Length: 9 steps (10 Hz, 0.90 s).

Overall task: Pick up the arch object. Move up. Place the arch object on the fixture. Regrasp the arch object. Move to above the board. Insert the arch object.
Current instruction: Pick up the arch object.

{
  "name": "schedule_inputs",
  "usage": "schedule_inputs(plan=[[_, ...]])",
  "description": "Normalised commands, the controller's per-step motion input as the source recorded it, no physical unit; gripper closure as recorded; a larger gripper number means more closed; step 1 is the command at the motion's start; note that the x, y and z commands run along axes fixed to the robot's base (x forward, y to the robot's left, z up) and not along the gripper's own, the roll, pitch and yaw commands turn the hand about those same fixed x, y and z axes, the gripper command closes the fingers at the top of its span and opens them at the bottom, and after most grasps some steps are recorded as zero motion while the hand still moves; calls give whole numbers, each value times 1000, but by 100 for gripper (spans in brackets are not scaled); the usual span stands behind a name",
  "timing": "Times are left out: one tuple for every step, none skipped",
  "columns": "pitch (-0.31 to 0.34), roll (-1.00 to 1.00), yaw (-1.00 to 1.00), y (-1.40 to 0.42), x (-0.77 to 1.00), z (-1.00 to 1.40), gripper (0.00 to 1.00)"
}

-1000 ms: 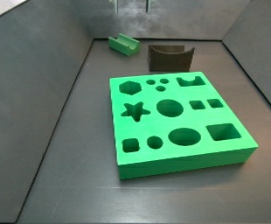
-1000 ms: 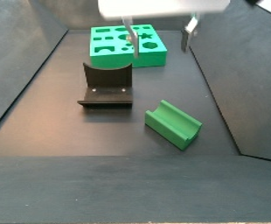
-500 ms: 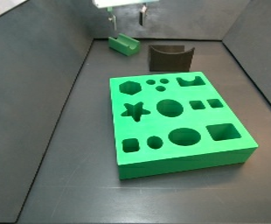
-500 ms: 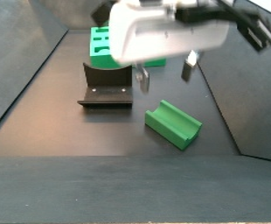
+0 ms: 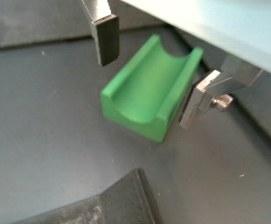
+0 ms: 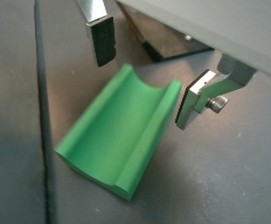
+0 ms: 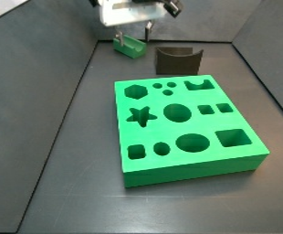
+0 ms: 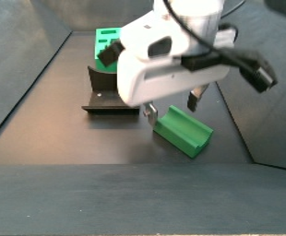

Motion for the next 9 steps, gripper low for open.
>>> schedule_inputs(plan=[[-71,-153,171,0,0,-523,0],[-39,-130,123,43,0,-374,0],[-24,-29,3,0,0,-166,0],[-64,-31,0,0,-49,-20,0],[0,0,29,0,0,0,0],[0,0,0,0,0,0,100],[0,0,0,0,0,0,100],[0,0,0,0,0,0,100],[0,0,0,0,0,0,100]])
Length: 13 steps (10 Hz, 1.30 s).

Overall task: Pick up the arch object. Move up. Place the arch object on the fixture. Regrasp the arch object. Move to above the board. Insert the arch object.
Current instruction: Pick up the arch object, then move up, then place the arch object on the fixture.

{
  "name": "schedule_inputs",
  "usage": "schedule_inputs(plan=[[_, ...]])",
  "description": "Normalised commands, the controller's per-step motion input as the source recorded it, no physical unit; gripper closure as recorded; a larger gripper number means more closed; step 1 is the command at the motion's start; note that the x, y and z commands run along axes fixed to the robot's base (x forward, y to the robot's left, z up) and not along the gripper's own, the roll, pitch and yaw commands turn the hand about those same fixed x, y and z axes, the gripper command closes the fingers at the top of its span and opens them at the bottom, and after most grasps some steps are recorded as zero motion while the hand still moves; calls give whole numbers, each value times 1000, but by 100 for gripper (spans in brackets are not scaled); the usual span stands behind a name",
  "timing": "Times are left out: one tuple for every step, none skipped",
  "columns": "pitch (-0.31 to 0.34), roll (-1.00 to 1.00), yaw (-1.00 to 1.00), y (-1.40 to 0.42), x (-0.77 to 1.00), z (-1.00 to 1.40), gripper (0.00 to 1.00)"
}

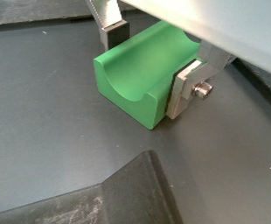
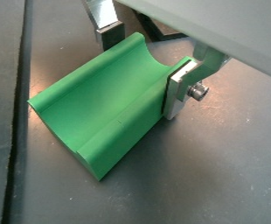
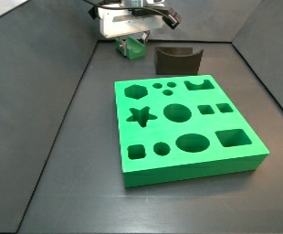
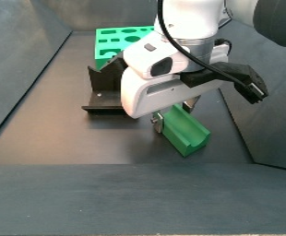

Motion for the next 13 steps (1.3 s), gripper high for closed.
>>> schedule_inputs(plan=[[0,0,0,0,0,0,100],[0,0,0,0,0,0,100],[0,0,0,0,0,0,100],[0,0,0,0,0,0,100],[0,0,0,0,0,0,100],[0,0,0,0,0,0,100],[0,0,0,0,0,0,100],[0,0,0,0,0,833,100],[23,-15,-21,-69,-8,771,100],[46,-8,-18,-47,-12,621,100],[55,-2,-17,-32,-12,528,100],[61,16,-15,-12,-9,319,100],[0,0,0,0,0,1000,100]])
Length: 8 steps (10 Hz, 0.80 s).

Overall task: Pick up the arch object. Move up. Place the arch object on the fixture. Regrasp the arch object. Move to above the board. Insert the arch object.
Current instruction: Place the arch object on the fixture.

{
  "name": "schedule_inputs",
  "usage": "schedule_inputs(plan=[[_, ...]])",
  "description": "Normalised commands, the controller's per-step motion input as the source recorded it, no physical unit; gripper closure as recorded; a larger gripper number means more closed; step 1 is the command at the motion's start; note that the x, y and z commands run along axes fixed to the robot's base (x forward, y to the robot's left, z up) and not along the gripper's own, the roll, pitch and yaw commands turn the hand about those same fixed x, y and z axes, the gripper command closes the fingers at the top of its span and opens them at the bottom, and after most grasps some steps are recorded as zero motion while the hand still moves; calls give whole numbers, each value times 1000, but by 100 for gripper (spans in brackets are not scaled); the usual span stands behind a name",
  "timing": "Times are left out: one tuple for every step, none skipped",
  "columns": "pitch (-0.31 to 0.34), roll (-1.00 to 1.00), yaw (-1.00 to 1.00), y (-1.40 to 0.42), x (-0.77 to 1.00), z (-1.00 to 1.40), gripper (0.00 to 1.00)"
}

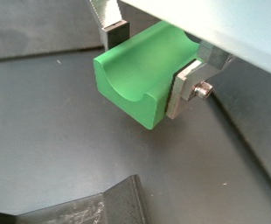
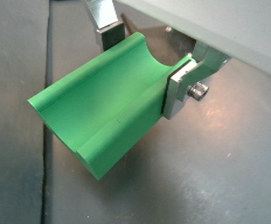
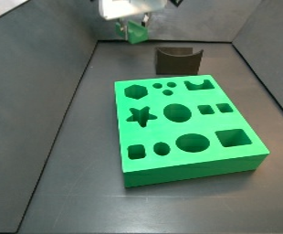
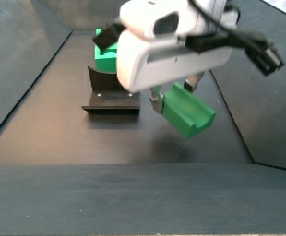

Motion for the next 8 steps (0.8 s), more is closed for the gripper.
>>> schedule_inputs(plan=[[1,17,-1,4,-5,1000,100],[9,23,-4,2,-11,1000,100],[25,36,-7,4,-19,1000,100],[39,44,-9,5,-24,1000,100],[49,57,-10,7,-25,1000,100],[56,62,-10,7,-26,965,100],[71,72,-2,6,-18,691,100],[77,75,1,5,-14,582,100]])
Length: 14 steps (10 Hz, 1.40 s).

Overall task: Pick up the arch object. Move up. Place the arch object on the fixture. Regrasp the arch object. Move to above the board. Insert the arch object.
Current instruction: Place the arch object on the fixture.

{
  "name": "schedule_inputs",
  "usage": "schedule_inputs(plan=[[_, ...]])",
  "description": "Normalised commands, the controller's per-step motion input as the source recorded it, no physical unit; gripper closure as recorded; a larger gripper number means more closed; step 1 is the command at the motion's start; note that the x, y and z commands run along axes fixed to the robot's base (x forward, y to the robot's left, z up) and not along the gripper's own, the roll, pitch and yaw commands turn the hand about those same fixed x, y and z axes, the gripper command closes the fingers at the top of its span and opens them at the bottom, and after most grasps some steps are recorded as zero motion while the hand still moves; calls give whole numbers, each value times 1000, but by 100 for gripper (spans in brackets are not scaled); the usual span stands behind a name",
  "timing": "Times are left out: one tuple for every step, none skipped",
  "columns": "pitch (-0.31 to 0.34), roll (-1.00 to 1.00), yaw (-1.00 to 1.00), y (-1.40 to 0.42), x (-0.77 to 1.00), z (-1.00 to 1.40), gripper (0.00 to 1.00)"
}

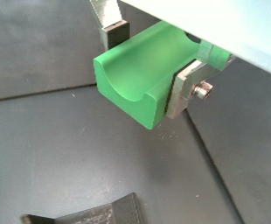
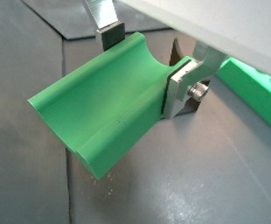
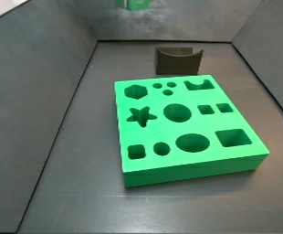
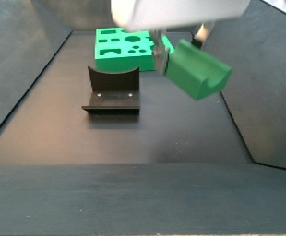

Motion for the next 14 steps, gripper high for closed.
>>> schedule_inputs(plan=[[94,80,7,6,-3,367,100],[107,83,11,7,3,211,100],[183,92,-1000,-1000,943,-103,100],[185,91,-1000,-1000,949,-115,100],[204,101,-1000,-938,1000,-100,100],[226,103,-1000,-824,1000,-85,100],[285,105,-1000,-645,1000,-70,100],[312,93,-952,-567,1000,-59,100],[286,66,-605,-433,1000,-42,100],[254,48,-392,-349,1000,-35,100],[214,43,-192,-228,1000,-22,100],[200,40,-137,-189,1000,-16,100],[180,38,-75,-113,923,-8,100],[171,41,-49,-67,835,-4,100]])
